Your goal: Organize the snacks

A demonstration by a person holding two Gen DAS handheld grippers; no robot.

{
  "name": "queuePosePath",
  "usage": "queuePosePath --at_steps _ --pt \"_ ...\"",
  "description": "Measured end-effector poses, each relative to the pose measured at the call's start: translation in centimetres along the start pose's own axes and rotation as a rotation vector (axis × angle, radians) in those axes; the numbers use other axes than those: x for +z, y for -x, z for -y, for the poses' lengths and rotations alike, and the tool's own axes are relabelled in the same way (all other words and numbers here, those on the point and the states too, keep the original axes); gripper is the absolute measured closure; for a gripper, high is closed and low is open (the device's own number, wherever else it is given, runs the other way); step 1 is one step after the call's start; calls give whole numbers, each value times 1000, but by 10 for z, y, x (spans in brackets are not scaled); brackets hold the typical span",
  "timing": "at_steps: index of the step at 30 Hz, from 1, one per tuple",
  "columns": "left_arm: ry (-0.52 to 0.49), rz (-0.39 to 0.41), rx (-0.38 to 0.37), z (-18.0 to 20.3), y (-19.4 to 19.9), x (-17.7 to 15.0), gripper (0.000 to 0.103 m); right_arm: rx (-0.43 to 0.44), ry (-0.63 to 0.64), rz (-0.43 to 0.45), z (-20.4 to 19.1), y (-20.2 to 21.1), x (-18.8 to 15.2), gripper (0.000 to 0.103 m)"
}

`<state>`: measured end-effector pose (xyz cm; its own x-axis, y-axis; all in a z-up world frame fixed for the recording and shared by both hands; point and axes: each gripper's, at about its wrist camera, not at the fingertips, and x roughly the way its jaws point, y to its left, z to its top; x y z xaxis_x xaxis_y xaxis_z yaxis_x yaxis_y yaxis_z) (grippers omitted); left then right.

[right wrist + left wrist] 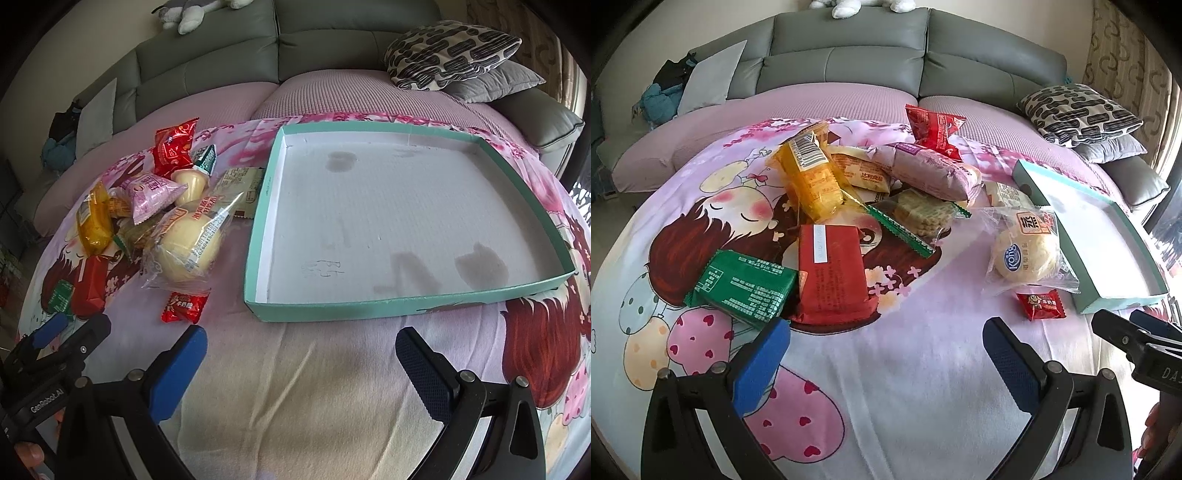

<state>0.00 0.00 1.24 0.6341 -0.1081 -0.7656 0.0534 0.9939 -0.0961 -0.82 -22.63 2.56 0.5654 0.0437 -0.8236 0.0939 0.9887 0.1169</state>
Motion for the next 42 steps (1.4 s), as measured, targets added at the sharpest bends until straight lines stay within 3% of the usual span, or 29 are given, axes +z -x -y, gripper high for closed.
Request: queuePosePath --at_steps 14,24,31,35,42 --pt "36 43 -15 -8 15 8 0 4 19 20 -9 11 5 0" --pt "126 35 32 -30 24 27 0 51 47 53 -27 16 13 0" --pt "213 -16 -23 -43 16 46 0 113 91 101 -53 14 27 0" --pt "228 -45 0 -43 10 57 0 140 78 136 -62 7 38 0" --pt "366 -82 152 -69 8 65 0 156 82 126 -77 -13 49 0"
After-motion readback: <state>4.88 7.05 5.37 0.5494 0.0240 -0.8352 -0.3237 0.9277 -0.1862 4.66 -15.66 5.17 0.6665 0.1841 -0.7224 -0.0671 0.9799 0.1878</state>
